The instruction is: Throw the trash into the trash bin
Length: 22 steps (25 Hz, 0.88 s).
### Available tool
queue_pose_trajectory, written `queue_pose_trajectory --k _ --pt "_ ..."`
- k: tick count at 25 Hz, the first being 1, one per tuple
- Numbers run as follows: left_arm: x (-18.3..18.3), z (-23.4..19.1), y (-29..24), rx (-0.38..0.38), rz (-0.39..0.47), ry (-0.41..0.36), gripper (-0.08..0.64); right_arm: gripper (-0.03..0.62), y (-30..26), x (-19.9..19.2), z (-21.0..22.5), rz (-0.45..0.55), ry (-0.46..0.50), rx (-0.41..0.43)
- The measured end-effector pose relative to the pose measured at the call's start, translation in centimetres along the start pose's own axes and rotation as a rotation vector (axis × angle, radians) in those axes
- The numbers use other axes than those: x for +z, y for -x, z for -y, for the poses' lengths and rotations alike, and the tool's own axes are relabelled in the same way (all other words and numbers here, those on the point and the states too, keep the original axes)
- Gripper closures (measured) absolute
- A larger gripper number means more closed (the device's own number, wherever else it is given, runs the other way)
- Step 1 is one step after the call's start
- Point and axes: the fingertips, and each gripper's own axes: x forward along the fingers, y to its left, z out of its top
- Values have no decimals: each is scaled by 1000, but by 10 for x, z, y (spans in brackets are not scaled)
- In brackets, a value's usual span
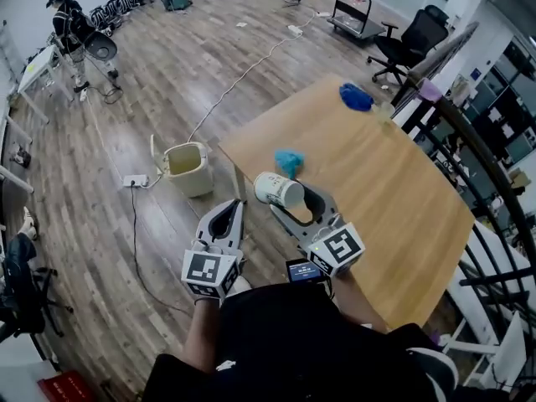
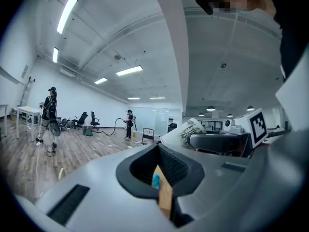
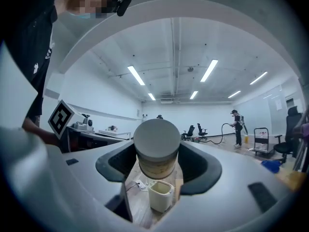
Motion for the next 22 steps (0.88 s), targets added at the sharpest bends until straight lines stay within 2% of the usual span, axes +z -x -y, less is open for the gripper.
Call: queue_pose_trajectory --k 4,8,10,13,18,22 --pt "-5 -67 39 86 -25 -8 561 327 -70 -6 -44 8 -31 70" --pt "-18 -127 72 172 -35 44 561 327 -133 -13 -105 -4 14 181" --pt "-24 -151 81 198 -23 83 561 327 -155 -15 -121 -32 -1 204" --pt "-31 -179 73 216 -21 126 561 327 -180 -12 -120 -40 -22 199" --pt "-29 -210 42 189 -40 89 561 327 -236 -23 -96 -5 -40 219" --pt "-42 -274 20 222 -83 81 561 327 -309 -41 -87 -22 -69 252"
